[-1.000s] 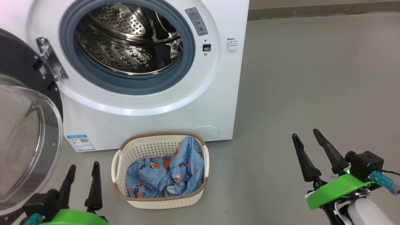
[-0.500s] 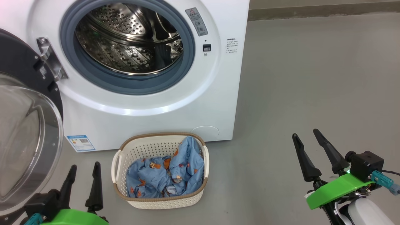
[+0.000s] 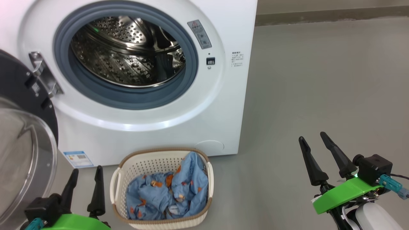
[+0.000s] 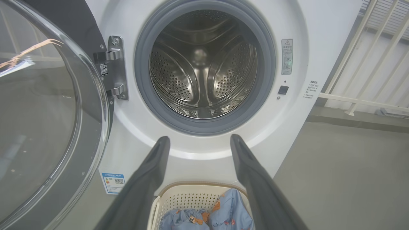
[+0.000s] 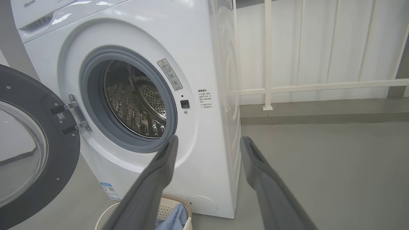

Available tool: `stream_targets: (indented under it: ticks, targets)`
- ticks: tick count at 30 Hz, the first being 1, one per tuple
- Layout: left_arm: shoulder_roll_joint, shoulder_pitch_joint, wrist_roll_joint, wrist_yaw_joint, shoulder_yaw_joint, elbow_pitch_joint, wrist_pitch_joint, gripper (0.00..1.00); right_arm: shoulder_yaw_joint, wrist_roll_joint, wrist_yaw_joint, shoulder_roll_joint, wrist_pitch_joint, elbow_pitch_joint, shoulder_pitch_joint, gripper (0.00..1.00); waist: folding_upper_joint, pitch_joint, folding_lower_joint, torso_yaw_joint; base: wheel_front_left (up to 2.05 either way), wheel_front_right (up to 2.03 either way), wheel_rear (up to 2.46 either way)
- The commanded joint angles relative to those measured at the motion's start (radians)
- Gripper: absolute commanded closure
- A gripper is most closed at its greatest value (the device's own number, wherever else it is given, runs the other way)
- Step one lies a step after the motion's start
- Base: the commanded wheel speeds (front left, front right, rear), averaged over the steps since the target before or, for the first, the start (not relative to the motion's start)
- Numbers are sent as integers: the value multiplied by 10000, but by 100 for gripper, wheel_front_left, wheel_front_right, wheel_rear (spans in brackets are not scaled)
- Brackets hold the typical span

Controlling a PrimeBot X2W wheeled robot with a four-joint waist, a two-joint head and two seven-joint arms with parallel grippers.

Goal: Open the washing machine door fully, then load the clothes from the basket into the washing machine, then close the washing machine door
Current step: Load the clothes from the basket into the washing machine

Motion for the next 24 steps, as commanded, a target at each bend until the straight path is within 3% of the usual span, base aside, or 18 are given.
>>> stream_targets:
  ticks: [1, 15, 24]
  targets:
    - [309, -240, -42, 53, 350, -269, -70, 0, 121, 1, 56, -85, -94, -205, -122, 0, -1, -3, -1, 4, 120, -120, 0]
    - [300, -251, -139, 83, 291, -261, -71, 0, 145, 15, 56, -65, -94, -173, -108, 0, -1, -34, -1, 90, 121, -121, 0]
    - [294, -232, -165, 41, 300, -236, -110, 0, 187, 11, 56, -67, -94, -173, -117, 0, -1, 9, -1, 88, 36, -36, 0]
